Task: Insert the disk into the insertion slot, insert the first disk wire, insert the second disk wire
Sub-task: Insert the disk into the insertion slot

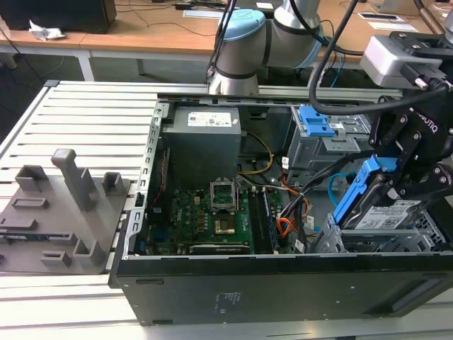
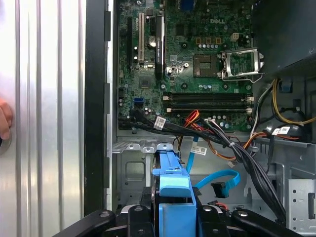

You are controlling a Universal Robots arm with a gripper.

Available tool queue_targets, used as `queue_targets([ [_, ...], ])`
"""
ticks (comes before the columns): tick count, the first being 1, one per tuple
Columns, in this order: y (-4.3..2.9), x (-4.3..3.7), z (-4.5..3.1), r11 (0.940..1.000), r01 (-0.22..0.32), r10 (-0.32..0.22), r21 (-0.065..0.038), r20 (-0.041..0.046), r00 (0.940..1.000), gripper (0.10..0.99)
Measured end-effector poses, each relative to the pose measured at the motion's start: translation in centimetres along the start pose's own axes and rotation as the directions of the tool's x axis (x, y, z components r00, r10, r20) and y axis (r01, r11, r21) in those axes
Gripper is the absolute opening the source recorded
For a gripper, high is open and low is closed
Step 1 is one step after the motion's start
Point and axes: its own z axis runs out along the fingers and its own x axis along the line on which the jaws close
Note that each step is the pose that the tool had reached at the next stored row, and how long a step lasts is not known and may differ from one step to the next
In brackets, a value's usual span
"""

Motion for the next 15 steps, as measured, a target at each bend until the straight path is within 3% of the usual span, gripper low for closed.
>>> queue_targets([
  [10, 0.00, 0.00, 0.01, 1.0000, 0.000, 0.000, 0.000, 0.0000, 1.0000, 0.365],
  [11, 0.00, 0.00, 0.01, 1.0000, 0.000, 0.000, 0.000, -0.0003, 1.0000, 0.439],
  [15, 0.00, 0.00, 0.01, 1.0000, 0.000, 0.000, 0.000, -0.0002, 1.0000, 0.439],
])
